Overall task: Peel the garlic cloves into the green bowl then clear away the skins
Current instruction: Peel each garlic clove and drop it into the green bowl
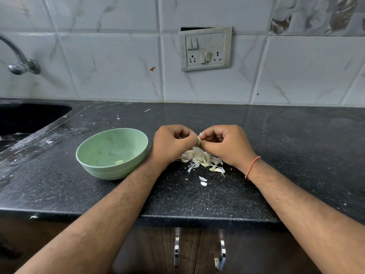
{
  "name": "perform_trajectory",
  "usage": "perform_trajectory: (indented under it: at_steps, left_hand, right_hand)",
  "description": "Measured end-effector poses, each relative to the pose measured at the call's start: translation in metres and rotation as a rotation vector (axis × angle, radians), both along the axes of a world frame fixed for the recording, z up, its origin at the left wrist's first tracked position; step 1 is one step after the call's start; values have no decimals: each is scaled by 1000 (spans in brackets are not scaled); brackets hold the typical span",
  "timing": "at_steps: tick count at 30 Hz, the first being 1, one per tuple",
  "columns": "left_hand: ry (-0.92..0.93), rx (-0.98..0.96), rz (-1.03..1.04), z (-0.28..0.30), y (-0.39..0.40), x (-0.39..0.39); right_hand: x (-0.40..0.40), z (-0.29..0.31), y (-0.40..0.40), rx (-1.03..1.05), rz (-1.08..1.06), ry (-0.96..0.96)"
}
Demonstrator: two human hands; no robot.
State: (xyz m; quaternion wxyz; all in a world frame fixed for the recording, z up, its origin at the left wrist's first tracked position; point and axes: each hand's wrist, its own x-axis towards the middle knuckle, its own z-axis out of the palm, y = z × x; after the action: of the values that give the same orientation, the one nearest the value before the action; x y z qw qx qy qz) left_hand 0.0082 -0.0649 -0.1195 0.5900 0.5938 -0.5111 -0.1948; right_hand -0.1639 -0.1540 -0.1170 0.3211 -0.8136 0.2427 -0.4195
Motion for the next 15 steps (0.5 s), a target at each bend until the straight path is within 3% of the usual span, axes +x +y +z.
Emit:
perform_trajectory:
  at_steps: [15]
  left_hand:
    - [220, 31, -43, 7, 3, -3]
  right_hand:
    - [0, 3, -3, 365, 155, -153]
